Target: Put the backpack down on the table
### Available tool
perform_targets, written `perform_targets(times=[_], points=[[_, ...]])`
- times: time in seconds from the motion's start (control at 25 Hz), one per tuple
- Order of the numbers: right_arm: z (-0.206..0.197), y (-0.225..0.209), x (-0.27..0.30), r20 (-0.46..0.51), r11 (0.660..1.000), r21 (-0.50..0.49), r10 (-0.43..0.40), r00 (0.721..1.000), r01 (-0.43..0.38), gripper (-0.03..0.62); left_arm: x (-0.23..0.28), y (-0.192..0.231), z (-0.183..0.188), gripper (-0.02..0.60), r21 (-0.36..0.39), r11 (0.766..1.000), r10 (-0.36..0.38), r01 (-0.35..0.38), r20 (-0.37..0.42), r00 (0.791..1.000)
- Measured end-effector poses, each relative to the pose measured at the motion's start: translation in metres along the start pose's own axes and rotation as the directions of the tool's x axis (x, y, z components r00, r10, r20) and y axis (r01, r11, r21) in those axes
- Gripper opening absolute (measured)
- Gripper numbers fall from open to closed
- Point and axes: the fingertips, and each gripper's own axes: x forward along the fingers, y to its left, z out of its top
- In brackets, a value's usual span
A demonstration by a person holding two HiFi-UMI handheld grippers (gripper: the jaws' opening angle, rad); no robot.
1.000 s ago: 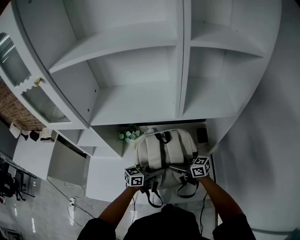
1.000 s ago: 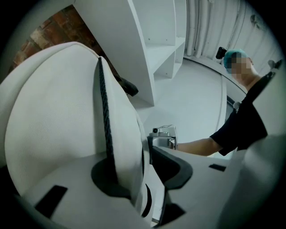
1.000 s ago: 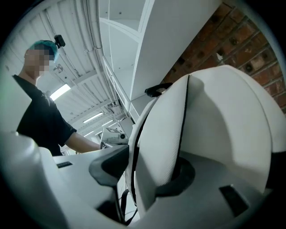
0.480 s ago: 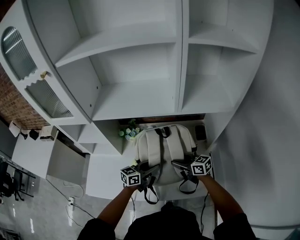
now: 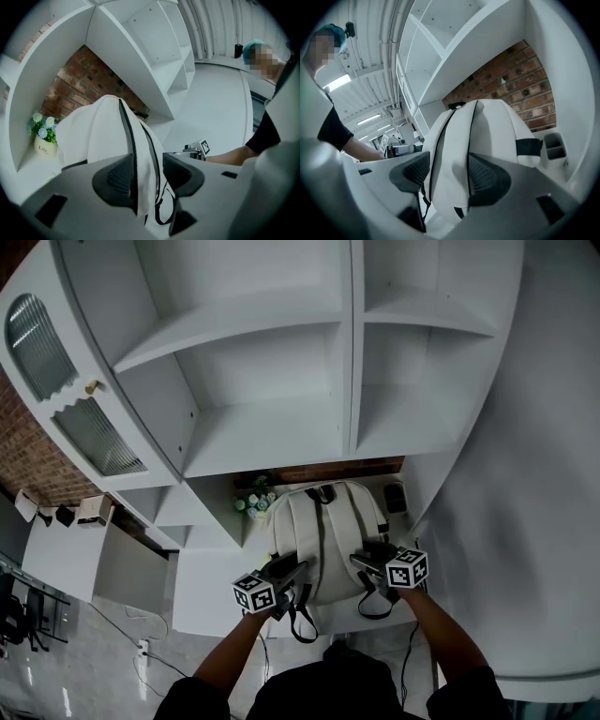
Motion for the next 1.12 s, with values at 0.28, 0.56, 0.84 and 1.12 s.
perform_targets(times=[0.28, 0.56, 0.84, 1.12], points=[[-0.005, 0.02, -0.013, 0.027, 1.0, 0.009, -0.018, 0.999, 0.018, 0.256, -0.026, -0.014, -0.009, 0.189, -0.026, 0.999, -0.027, 0.027, 0.001, 1.0], [-0.01, 0.06, -0.015, 0.042, 1.0, -0.005, 0.011, 0.999, -0.011, 0.256, -0.04, -0.039, -0.013, 0.189, -0.017, 0.997, -0.069, 0.069, 0.008, 0.998], [-0.003, 0.113, -0.035, 0.105, 0.998, -0.052, 0.024, 0.994, -0.019, 0.256, -0.063, -0.092, -0.022, 0.189, 0.128, 0.98, -0.143, 0.152, -0.083, 0.986], [0.015, 0.174, -0.061, 0.189, 0.997, -0.076, 0.001, 0.982, 0.014, 0.224, -0.079, -0.153, -0.019, 0.062, 0.192, 0.963, -0.181, 0.191, -0.068, 0.981]])
